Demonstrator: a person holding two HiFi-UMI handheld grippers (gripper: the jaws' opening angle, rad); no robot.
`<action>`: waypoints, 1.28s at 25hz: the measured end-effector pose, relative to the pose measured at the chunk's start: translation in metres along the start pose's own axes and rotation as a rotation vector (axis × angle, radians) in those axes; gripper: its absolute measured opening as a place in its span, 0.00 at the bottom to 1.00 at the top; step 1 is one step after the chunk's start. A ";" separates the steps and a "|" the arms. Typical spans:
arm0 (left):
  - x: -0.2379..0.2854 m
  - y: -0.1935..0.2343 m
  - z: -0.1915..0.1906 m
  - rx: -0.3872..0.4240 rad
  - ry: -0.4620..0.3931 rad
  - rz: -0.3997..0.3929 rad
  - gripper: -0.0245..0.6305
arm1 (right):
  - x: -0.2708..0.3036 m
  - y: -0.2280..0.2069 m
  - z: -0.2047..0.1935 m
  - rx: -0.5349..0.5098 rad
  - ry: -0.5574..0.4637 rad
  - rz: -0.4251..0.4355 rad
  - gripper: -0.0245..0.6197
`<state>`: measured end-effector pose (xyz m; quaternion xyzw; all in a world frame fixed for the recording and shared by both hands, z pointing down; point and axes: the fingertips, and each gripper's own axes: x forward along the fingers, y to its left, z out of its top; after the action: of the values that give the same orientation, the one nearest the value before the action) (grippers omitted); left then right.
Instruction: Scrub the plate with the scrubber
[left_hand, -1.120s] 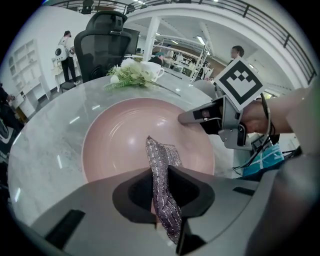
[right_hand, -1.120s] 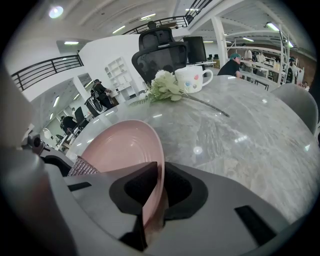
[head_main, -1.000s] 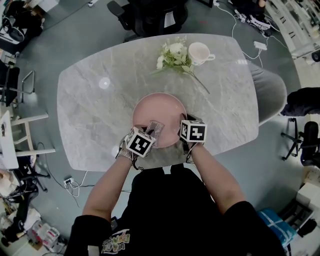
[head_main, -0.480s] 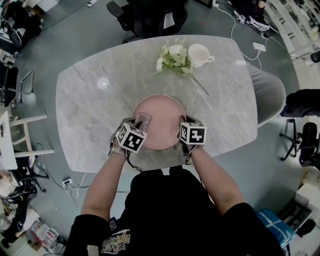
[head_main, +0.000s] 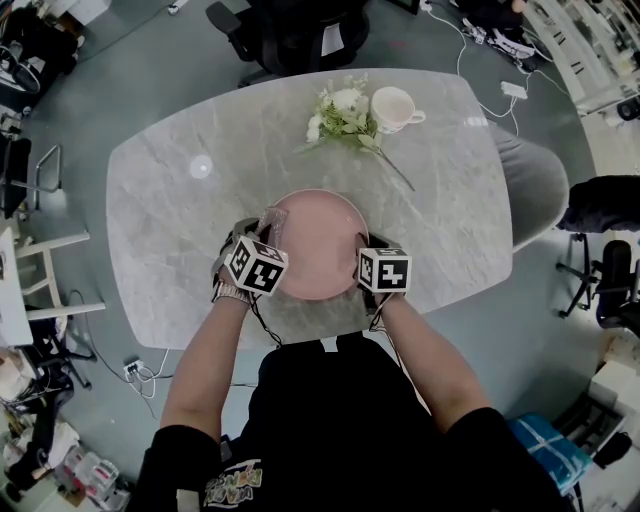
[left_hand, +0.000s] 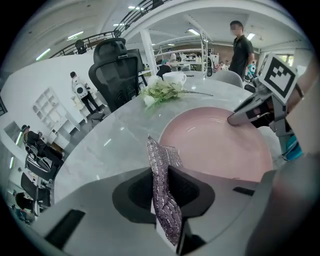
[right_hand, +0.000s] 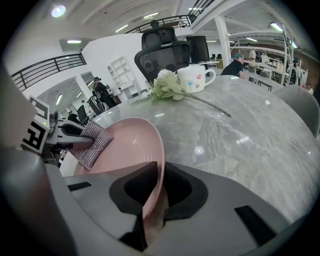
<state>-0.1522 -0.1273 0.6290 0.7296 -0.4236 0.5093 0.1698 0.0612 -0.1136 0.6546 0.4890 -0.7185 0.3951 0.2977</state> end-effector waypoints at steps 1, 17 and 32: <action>0.001 0.001 0.002 0.008 -0.004 0.008 0.16 | 0.000 0.000 0.000 0.000 0.001 0.001 0.12; 0.025 -0.024 0.071 0.146 -0.096 -0.073 0.16 | 0.001 0.001 0.001 0.023 -0.003 0.010 0.12; 0.031 -0.106 0.097 0.050 -0.164 -0.428 0.16 | 0.002 0.000 0.000 0.014 0.008 0.041 0.12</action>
<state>-0.0065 -0.1451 0.6346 0.8458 -0.2589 0.4111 0.2206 0.0606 -0.1142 0.6564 0.4749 -0.7242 0.4082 0.2889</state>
